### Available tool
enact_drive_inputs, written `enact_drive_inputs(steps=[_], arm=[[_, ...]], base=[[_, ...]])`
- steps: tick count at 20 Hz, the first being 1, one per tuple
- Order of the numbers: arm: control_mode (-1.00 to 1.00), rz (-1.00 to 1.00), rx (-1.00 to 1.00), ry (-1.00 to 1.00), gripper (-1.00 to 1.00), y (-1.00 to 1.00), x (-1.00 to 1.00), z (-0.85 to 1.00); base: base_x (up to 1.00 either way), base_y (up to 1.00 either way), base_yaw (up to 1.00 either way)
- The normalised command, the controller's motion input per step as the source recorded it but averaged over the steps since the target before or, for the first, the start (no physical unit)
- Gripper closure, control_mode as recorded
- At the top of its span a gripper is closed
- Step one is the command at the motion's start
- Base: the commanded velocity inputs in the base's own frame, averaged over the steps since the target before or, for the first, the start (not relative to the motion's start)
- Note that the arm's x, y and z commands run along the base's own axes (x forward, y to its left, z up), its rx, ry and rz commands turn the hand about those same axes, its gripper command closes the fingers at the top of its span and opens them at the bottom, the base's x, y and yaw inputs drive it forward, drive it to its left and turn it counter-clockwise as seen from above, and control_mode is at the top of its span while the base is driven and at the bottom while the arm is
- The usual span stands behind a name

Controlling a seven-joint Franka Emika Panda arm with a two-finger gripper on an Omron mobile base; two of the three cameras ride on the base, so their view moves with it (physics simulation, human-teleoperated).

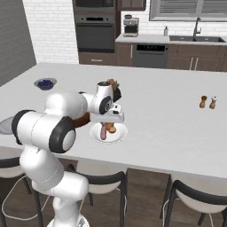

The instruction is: Place one bun and one sausage from the bowl on each plate.

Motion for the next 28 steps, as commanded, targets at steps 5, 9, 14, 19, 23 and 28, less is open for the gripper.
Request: enact_drive_inputs(steps=[5,9,14,19,23,28], arm=[[-1.0,0.0,0.05,0.0,1.0,-0.05,0.03,-0.27],[-1.0,0.0,0.01,0.0,1.0,0.0,0.13,-0.14],[-1.0,0.0,0.02,0.0,1.0,-0.19,0.26,-0.1],[-1.0,0.0,0.01,0.0,1.0,-0.17,0.23,-0.16],[-1.0,0.0,0.0,0.0,1.0,0.0,0.15,-0.17],[-1.0,0.0,0.0,0.0,1.0,0.0,0.19,-0.18]], base=[[0.0,0.0,0.0],[0.0,0.0,0.0],[0.0,0.0,0.0],[0.0,0.0,0.0],[0.0,0.0,0.0],[0.0,0.0,0.0]])
